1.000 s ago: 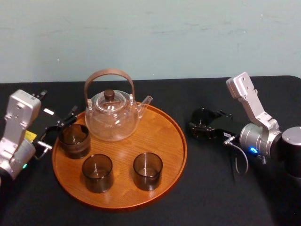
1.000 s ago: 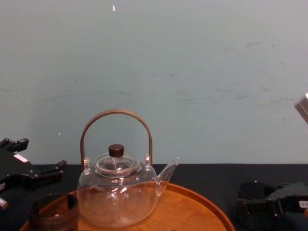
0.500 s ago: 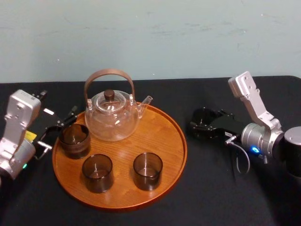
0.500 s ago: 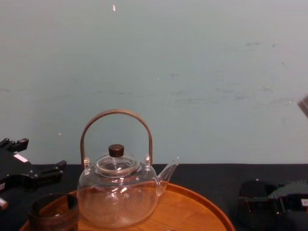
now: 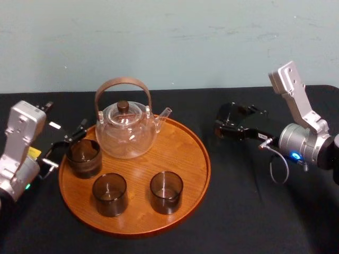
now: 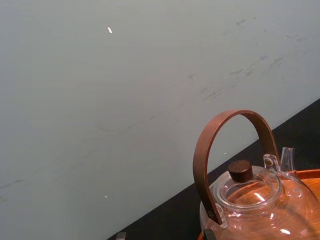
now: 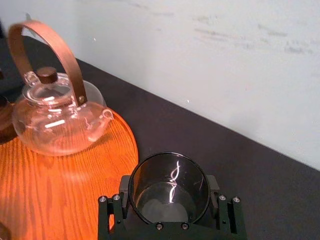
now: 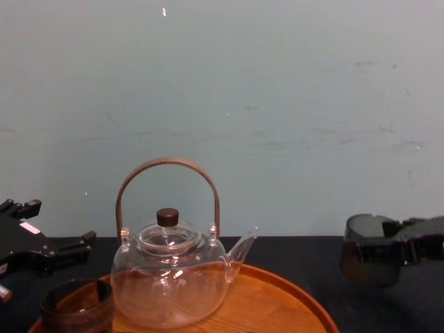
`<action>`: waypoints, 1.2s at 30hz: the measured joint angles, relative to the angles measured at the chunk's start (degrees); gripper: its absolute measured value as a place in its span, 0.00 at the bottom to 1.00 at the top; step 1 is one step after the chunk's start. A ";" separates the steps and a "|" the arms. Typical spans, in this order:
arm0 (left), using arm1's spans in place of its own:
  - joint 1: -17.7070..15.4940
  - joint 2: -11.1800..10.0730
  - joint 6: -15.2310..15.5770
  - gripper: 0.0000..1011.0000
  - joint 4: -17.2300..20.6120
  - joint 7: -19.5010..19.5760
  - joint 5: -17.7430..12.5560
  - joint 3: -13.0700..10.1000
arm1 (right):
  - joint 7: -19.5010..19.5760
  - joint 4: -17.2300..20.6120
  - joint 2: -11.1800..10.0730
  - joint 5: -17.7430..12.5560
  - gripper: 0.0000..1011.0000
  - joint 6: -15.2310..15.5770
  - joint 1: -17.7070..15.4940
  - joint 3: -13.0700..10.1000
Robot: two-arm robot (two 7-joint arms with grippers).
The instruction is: Pick up the glass from the table and place it on the tray.
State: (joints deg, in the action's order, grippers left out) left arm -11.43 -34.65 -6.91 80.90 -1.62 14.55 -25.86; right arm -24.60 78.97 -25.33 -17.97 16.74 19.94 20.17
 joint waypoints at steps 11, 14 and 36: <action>0.00 0.00 0.00 0.99 0.00 0.00 0.00 0.00 | -0.44 4.06 -1.46 -0.69 0.90 0.16 -0.18 0.22; 0.00 0.00 0.00 0.99 0.00 0.00 0.00 0.00 | -0.77 4.55 -1.65 -0.75 0.90 0.12 -0.02 0.77; 0.00 0.00 0.00 0.99 0.00 0.00 0.00 0.00 | -5.62 2.26 -0.91 -0.17 0.90 -1.81 3.37 7.70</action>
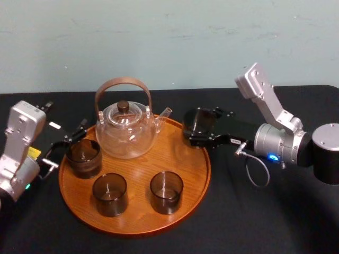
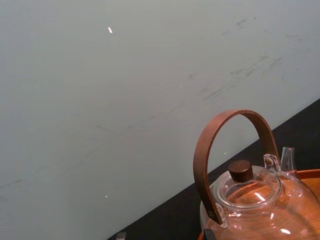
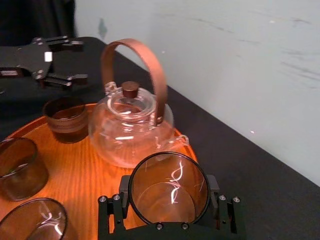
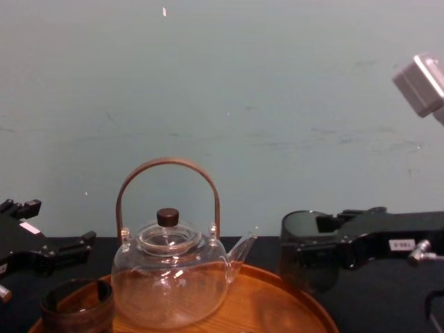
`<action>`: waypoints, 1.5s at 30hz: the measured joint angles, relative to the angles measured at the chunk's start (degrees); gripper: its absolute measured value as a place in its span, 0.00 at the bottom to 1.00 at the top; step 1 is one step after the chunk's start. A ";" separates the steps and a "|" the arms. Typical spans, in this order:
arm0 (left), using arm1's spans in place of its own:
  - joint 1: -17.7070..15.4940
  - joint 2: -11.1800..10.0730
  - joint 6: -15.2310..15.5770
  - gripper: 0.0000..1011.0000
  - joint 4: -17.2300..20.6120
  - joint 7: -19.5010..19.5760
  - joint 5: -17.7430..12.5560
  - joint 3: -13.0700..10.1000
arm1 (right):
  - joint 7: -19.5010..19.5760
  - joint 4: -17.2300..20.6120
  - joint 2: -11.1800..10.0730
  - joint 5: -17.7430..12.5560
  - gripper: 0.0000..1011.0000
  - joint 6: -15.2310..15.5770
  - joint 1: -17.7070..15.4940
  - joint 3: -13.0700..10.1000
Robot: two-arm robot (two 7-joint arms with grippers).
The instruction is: Pick up the glass from the table and place it on the tray.
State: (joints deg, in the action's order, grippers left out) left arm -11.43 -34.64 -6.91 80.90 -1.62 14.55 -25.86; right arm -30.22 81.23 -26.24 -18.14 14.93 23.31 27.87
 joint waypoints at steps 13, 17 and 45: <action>0.00 0.00 0.00 0.99 0.00 0.00 0.00 0.00 | -5.15 -3.89 0.12 -0.09 0.90 -3.43 2.63 4.19; 0.00 0.00 0.00 0.99 0.00 0.00 0.00 0.00 | -5.75 -6.01 0.88 -0.20 0.90 -4.50 3.52 5.16; 0.00 0.00 0.00 0.99 0.00 0.00 0.00 0.00 | -5.93 -16.24 4.93 -0.30 0.90 -7.04 6.45 6.76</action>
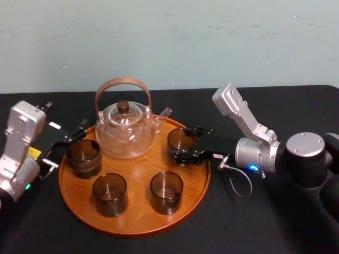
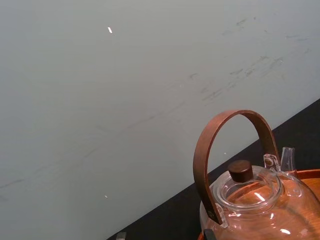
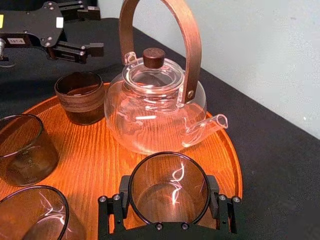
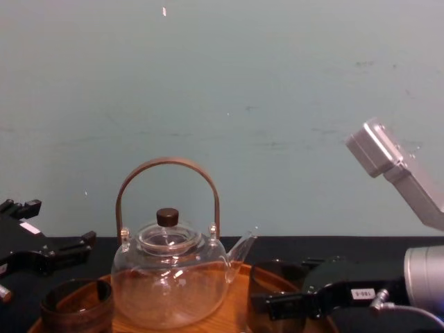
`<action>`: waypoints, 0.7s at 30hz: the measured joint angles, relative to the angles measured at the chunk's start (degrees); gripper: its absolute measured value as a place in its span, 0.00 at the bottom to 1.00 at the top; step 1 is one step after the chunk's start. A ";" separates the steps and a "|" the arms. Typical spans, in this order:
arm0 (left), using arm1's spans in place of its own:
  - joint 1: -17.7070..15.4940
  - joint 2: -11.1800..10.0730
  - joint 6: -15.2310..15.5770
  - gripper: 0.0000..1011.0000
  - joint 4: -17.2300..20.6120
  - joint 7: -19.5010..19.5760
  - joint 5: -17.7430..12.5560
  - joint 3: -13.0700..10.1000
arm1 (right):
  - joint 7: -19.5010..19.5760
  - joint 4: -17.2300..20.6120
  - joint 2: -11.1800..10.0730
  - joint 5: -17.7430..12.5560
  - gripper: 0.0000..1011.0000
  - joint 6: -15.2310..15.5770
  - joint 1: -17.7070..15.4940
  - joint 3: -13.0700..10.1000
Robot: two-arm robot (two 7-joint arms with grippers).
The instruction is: Pick up the glass from the table and place it on the tray.
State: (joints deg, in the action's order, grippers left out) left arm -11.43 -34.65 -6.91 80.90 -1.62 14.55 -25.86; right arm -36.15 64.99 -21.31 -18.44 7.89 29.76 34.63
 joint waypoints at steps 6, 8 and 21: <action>0.00 0.00 0.00 0.99 0.00 0.00 0.00 0.00 | -0.04 -0.57 0.22 0.11 0.90 -0.01 0.01 0.07; 0.00 0.00 0.00 0.99 0.00 0.00 0.00 0.00 | -0.04 -0.61 0.25 0.13 0.90 0.02 -0.05 0.08; 0.00 0.00 0.00 0.99 0.00 0.00 0.00 0.00 | 0.30 -0.56 0.24 0.61 0.90 0.08 -0.34 0.17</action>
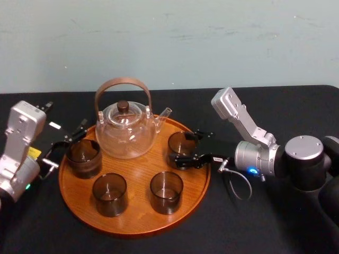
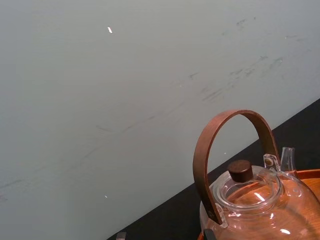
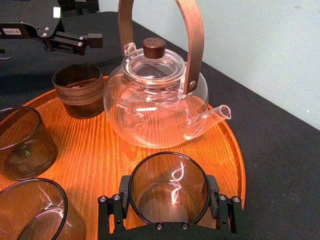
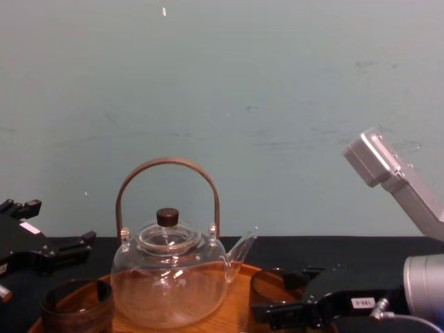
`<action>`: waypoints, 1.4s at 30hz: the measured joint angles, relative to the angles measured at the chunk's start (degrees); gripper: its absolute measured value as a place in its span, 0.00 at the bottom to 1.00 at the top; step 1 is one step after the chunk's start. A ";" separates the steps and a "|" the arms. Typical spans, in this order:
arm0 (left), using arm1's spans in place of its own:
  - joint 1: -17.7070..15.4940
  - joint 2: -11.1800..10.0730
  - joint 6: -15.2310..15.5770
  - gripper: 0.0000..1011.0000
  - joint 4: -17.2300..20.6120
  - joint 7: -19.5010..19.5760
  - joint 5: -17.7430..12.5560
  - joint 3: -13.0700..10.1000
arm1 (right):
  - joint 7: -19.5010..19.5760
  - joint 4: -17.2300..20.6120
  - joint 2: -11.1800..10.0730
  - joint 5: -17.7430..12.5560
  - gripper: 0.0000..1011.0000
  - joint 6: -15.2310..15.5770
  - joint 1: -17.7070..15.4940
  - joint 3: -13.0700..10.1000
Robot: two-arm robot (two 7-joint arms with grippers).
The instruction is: Pick up the glass from the table and place it on the tray.
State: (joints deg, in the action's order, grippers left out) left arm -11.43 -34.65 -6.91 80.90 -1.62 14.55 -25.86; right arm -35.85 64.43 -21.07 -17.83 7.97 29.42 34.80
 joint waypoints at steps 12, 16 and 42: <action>0.00 0.00 0.00 0.99 0.00 0.00 0.00 0.00 | -0.03 0.05 -0.02 -0.12 0.99 0.06 -0.02 -0.03; 0.00 0.00 0.00 0.99 0.00 0.00 0.00 0.00 | -0.04 0.05 -0.02 -0.15 0.99 0.08 -0.02 -0.06; 0.00 0.00 0.00 0.99 0.00 0.00 -0.01 0.00 | -0.84 6.18 -4.18 -2.78 0.99 0.06 -3.58 -2.51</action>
State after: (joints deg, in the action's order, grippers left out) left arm -11.43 -34.64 -6.91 80.90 -1.62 14.54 -25.86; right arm -36.69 70.61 -25.25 -20.60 8.03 25.84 32.29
